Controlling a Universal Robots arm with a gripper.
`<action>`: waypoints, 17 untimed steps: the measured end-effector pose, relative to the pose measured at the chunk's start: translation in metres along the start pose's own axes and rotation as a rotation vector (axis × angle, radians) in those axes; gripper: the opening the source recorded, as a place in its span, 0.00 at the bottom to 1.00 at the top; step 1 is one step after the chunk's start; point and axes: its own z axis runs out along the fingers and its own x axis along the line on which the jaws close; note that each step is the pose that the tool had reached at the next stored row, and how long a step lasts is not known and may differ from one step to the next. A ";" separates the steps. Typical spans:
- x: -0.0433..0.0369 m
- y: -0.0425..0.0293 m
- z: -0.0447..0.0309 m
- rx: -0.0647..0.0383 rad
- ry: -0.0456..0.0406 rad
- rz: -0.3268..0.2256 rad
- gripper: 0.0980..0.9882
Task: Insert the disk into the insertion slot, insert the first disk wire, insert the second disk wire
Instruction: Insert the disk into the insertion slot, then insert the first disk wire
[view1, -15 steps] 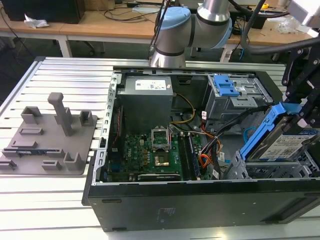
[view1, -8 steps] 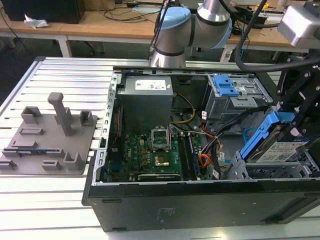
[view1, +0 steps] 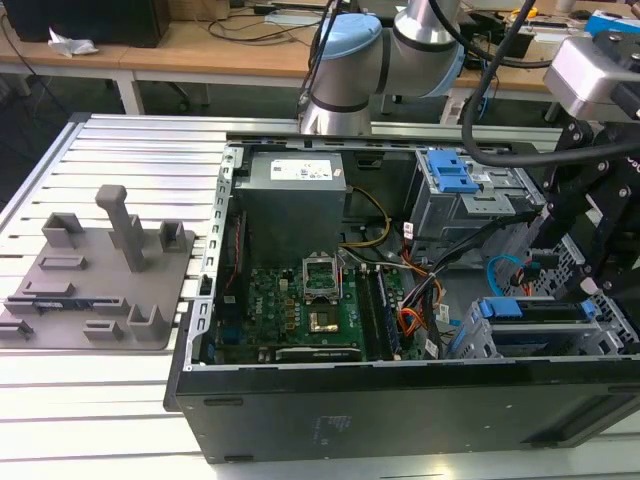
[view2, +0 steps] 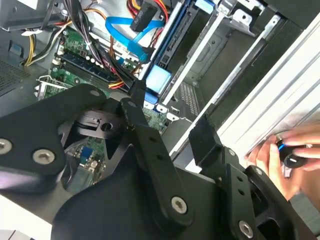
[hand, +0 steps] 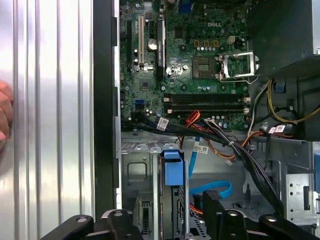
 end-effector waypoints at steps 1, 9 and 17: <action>0.0000 0.0000 0.0001 0.000 -0.0002 0.000 0.59; 0.0000 0.0000 0.0001 0.000 -0.0001 -0.002 0.59; 0.0000 0.0000 0.0001 0.000 0.0001 -0.004 0.59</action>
